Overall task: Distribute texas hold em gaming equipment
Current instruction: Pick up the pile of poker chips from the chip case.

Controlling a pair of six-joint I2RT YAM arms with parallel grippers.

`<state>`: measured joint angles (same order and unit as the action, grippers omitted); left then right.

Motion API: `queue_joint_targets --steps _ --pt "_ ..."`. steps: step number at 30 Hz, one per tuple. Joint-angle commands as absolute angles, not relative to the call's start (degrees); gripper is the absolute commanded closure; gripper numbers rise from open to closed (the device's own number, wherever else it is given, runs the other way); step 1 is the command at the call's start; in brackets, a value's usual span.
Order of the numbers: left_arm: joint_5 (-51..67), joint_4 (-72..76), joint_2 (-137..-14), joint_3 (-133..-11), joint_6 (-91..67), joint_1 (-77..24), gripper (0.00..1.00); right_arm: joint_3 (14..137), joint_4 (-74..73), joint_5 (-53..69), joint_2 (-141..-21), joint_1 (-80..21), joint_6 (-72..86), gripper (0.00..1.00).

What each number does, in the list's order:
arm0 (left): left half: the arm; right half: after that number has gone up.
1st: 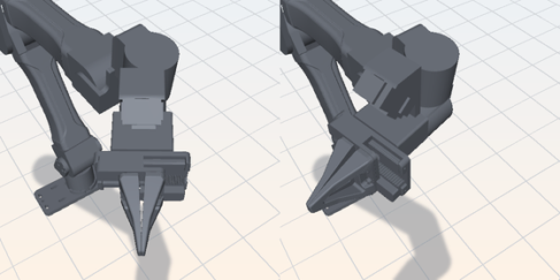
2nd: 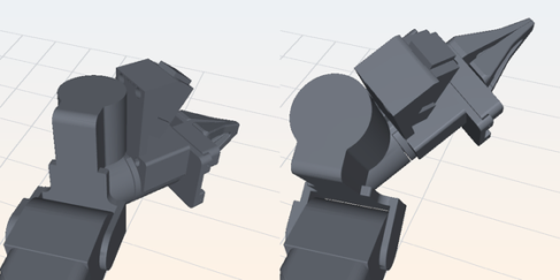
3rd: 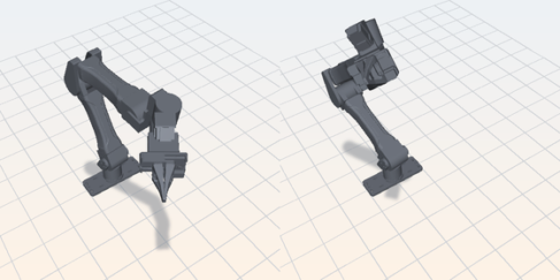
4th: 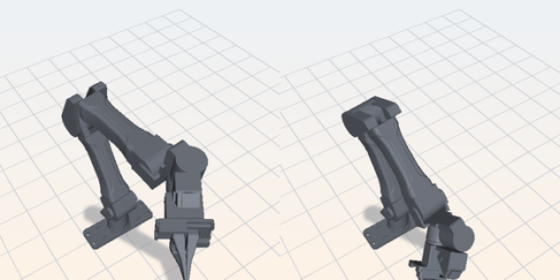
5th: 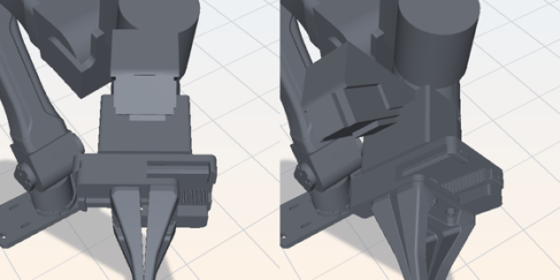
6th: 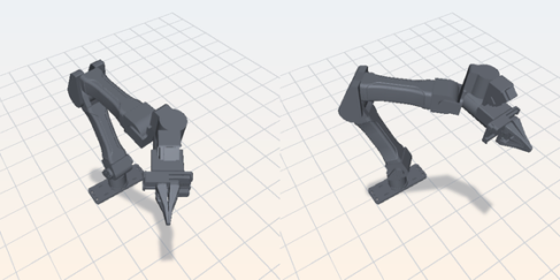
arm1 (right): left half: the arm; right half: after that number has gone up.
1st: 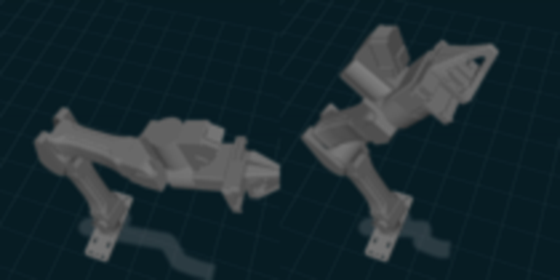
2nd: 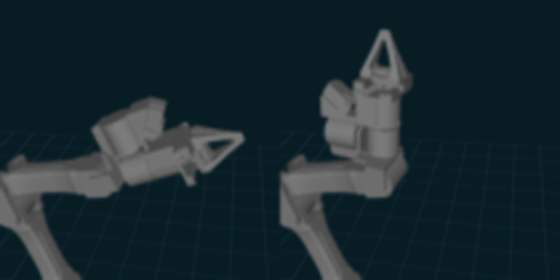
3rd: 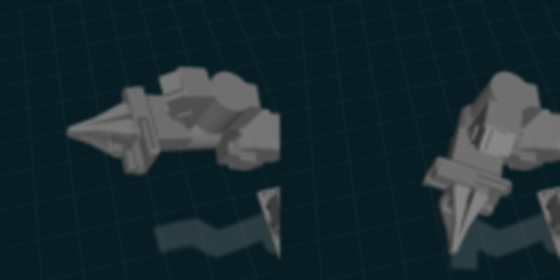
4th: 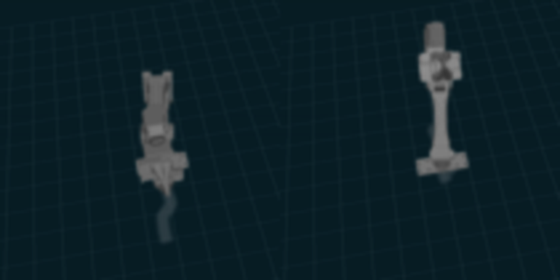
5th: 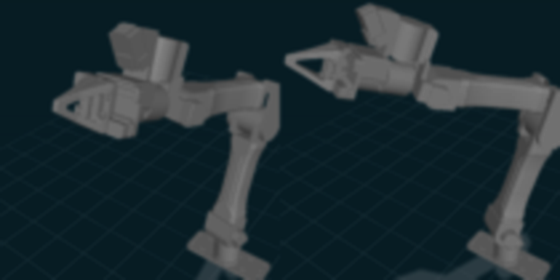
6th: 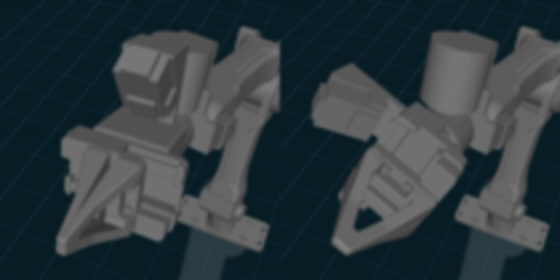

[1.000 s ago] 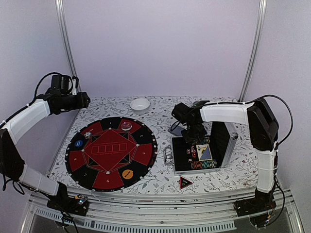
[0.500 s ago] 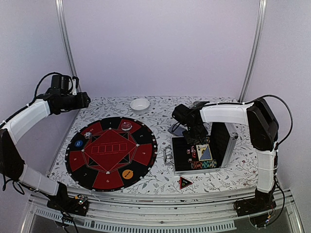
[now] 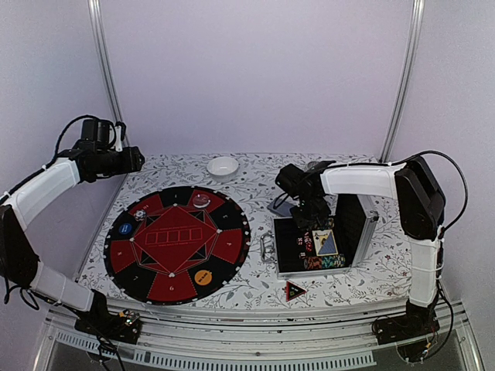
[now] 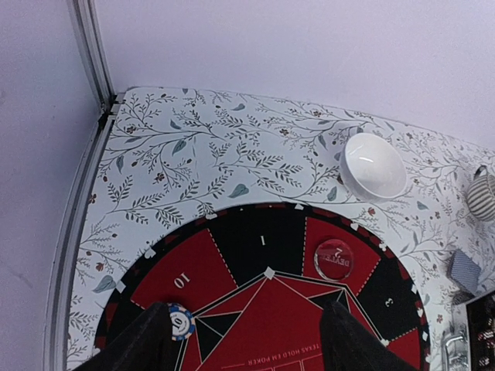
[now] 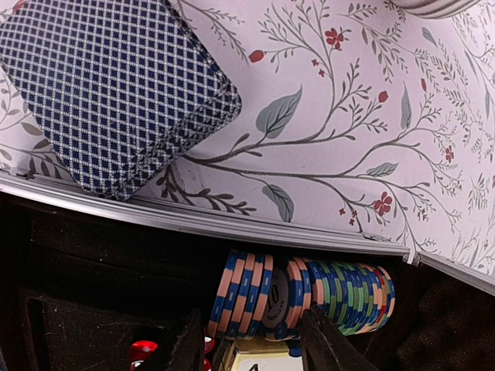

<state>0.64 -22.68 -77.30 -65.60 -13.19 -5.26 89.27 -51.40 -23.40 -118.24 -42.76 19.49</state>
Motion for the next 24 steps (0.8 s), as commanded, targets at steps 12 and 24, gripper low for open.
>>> queue_joint_targets --steps 12,24 --pt "1.3 -23.4 -77.5 -65.2 -12.3 -5.9 0.32 89.4 -54.4 -27.8 -119.2 -41.8 21.7 0.48" --pt "1.6 -23.4 -77.7 -65.1 -12.1 -5.9 0.32 91.6 -55.0 -27.0 -120.5 -43.0 20.7 0.52"
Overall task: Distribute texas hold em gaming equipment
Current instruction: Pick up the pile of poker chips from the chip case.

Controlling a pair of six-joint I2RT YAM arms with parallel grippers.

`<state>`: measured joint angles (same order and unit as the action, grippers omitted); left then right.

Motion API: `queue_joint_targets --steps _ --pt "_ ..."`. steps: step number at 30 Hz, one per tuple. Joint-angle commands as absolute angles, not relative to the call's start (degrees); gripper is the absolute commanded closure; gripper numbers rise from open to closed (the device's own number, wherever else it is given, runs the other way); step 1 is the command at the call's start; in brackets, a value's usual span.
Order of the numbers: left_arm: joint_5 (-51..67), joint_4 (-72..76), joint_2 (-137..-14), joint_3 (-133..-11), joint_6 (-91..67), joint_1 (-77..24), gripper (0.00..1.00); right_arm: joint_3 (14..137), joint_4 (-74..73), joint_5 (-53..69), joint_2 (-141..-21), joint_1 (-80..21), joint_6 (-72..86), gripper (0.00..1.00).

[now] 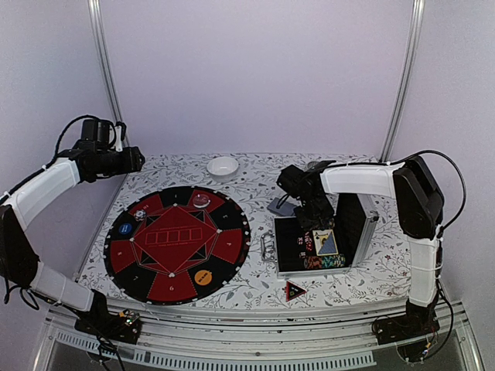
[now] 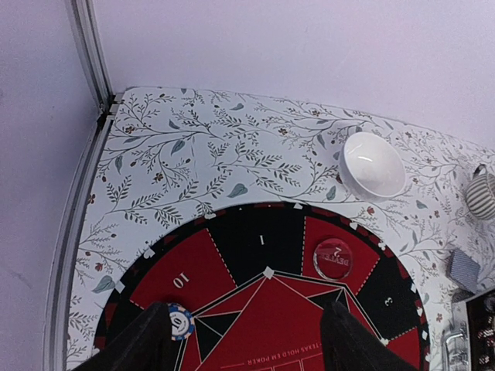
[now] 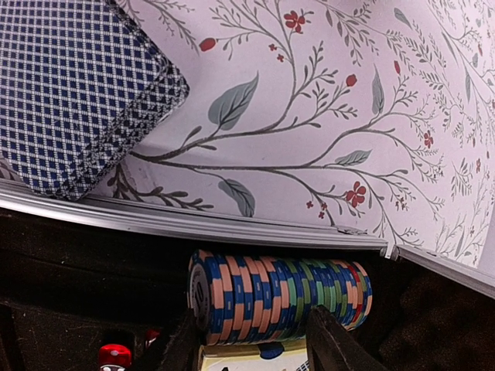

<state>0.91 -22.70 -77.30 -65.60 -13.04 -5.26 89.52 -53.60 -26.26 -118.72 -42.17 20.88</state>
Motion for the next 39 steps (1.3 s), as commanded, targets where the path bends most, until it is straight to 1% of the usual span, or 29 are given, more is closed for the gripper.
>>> queue_joint_targets --steps 1,8,13,23,29,32,39 --pt "1.5 -23.4 -77.7 -65.1 -12.1 -5.9 0.32 91.9 -55.1 -27.2 -120.7 -43.3 20.6 0.52" --pt "1.7 -23.4 -77.9 -65.1 -12.2 -5.9 0.32 92.8 -56.5 -28.7 -121.5 -44.0 20.9 0.54" --pt "1.9 -23.4 -77.9 -65.1 -12.1 -5.9 0.32 92.8 -57.0 -30.0 -121.4 -44.0 21.0 0.51" --pt "2.2 -23.4 -78.0 -65.0 -12.0 -5.8 0.32 95.0 -58.2 -32.1 -121.8 -44.7 19.6 0.52" --pt "2.3 -23.5 -78.4 -64.9 -11.9 -5.8 0.32 94.1 -56.0 -28.6 -121.6 -44.8 18.7 0.52" --pt "2.3 -23.7 -78.3 -64.9 -11.6 -5.9 0.32 93.2 -54.7 -27.0 -121.4 -44.8 18.6 0.55" --pt "2.2 -24.0 -78.3 -64.9 -11.4 -5.9 0.32 92.2 -54.7 -25.8 -121.7 -44.2 18.8 0.55"
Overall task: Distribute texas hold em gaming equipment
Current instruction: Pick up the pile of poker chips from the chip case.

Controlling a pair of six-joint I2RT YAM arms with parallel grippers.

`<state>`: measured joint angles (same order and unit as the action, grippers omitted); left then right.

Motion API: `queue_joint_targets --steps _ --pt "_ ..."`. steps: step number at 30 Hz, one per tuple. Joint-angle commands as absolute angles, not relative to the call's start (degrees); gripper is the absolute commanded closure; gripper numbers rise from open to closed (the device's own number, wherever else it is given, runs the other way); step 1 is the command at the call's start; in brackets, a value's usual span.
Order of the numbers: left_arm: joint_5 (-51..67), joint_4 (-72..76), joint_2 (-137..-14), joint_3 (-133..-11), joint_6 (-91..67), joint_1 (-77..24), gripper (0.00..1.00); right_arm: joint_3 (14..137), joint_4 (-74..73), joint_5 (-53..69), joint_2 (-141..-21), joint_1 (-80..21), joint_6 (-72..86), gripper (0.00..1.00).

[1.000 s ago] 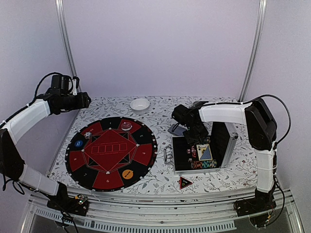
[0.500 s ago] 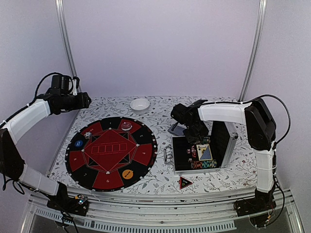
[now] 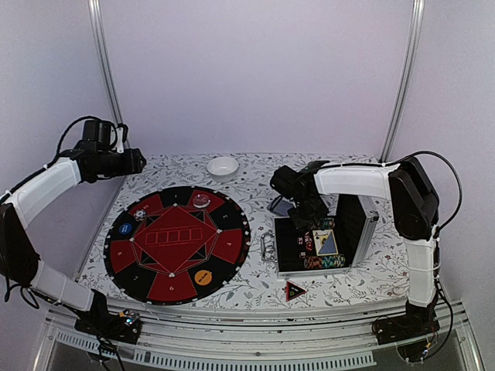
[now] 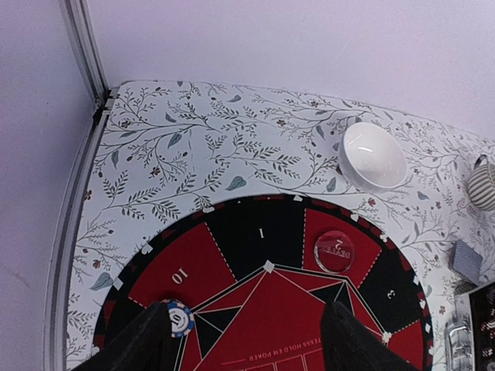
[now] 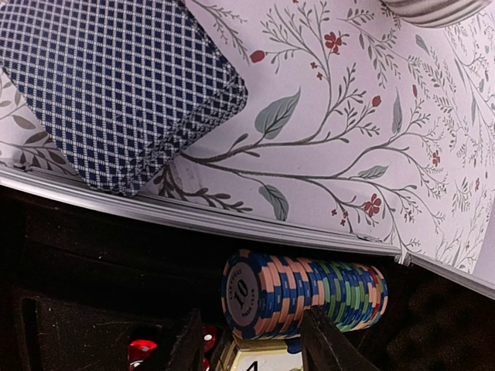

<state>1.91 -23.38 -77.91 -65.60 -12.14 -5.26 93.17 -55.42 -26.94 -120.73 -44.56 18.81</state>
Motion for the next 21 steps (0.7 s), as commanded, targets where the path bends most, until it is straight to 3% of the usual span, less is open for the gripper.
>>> queue_joint_targets --steps 1,15,21 --pt "2.2 -24.0 -78.3 -64.9 -11.4 -5.9 0.32 92.0 -54.7 -25.8 -121.8 -44.2 18.8 0.55" --pt "2.6 -24.0 -78.3 -64.8 -11.5 -5.9 0.32 92.6 -57.7 -29.6 -121.9 -44.1 20.7 0.54" --pt "2.5 -24.0 -78.0 -64.5 -11.2 -5.9 0.32 91.1 -54.6 -25.3 -121.5 -44.1 19.5 0.56"
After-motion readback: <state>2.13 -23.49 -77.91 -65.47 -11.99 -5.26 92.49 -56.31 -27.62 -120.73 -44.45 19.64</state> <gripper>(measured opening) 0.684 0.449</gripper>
